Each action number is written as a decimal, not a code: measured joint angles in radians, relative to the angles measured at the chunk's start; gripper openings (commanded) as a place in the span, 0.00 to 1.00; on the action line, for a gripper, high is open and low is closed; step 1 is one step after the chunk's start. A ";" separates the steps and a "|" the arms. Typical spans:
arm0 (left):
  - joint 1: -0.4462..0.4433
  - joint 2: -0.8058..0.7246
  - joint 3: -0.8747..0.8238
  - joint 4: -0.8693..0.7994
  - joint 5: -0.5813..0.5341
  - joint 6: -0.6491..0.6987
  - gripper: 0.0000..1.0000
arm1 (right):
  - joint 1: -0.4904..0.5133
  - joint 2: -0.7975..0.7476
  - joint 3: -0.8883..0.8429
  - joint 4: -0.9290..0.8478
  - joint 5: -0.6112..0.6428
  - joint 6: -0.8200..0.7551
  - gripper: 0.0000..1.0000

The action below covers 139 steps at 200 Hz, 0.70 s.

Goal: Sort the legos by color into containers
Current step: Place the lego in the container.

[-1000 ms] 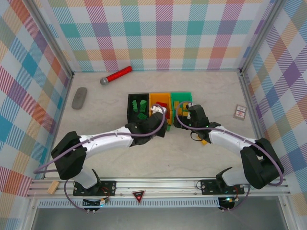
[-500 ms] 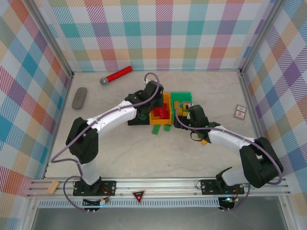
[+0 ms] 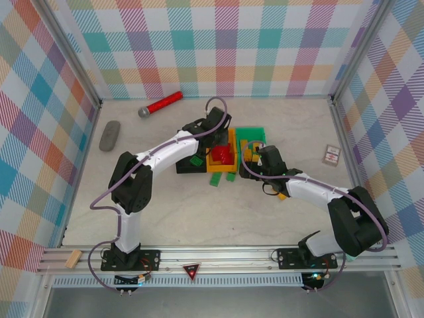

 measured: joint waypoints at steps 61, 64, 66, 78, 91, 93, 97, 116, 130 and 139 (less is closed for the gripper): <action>0.000 -0.014 -0.029 0.003 -0.006 0.008 0.56 | 0.000 0.007 0.000 0.011 -0.023 0.004 0.76; 0.000 -0.018 -0.036 0.005 -0.005 0.008 0.57 | 0.000 0.007 0.000 0.012 -0.023 0.004 0.76; 0.000 -0.023 -0.043 0.009 -0.003 0.008 0.57 | 0.000 0.007 0.000 0.013 -0.023 0.004 0.76; 0.000 -0.051 -0.088 0.023 0.008 0.008 0.57 | 0.000 0.007 0.000 0.014 -0.023 0.004 0.76; 0.000 -0.093 -0.147 0.043 0.020 0.008 0.57 | 0.000 0.007 0.000 0.014 -0.023 0.004 0.76; 0.000 -0.101 -0.158 0.049 0.023 0.008 0.57 | 0.000 0.007 0.000 0.014 -0.023 0.004 0.76; 0.000 -0.118 -0.180 0.057 0.027 0.008 0.57 | 0.000 0.007 0.000 0.014 -0.023 0.004 0.76; 0.000 -0.197 -0.281 0.100 0.043 0.008 0.57 | 0.000 0.007 0.000 0.016 -0.022 0.004 0.76; 0.000 -0.264 -0.370 0.147 0.056 0.007 0.55 | 0.000 0.007 0.000 0.016 -0.019 0.003 0.76; 0.000 -0.303 -0.425 0.176 0.064 0.004 0.55 | 0.000 0.007 0.000 0.016 -0.015 0.003 0.76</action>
